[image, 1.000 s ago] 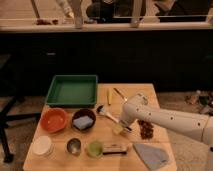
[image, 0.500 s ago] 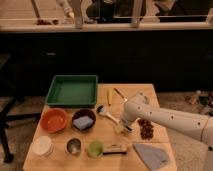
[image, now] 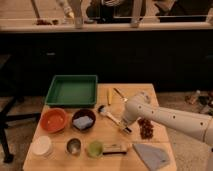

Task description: Wipe red bowl with brush

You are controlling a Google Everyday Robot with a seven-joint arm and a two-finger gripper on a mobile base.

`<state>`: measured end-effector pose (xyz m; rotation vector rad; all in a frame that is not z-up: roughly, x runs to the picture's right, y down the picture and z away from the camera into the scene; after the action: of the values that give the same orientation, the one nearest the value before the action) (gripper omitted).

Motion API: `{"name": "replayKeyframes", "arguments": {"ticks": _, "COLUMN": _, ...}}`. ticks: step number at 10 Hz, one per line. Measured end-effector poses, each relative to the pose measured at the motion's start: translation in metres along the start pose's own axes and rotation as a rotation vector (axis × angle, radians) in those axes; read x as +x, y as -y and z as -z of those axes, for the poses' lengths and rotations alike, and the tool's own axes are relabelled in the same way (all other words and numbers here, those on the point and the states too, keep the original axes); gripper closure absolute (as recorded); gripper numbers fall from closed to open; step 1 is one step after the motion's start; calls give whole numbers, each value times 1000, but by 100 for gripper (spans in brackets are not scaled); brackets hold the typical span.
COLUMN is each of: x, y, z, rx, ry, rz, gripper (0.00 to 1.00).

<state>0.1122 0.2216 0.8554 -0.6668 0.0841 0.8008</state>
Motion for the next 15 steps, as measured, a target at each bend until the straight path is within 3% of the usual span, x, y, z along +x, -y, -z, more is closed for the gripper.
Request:
{"name": "replayKeyframes", "arguments": {"ticks": 4, "x": -1, "y": 0, "z": 2, "rx": -8, "ry": 1, "rz": 8, "gripper": 100}}
{"name": "replayKeyframes", "arguments": {"ticks": 6, "x": -7, "y": 10, "z": 26, "rx": -11, "ry": 42, "rz": 11, "gripper": 100}}
{"name": "replayKeyframes", "arguments": {"ticks": 10, "x": -23, "y": 17, "z": 98, "rx": -4, "ry": 134, "rz": 42, "gripper": 100}}
{"name": "replayKeyframes", "arguments": {"ticks": 15, "x": -27, "y": 20, "z": 129, "rx": 13, "ry": 201, "rz": 48, "gripper": 100}}
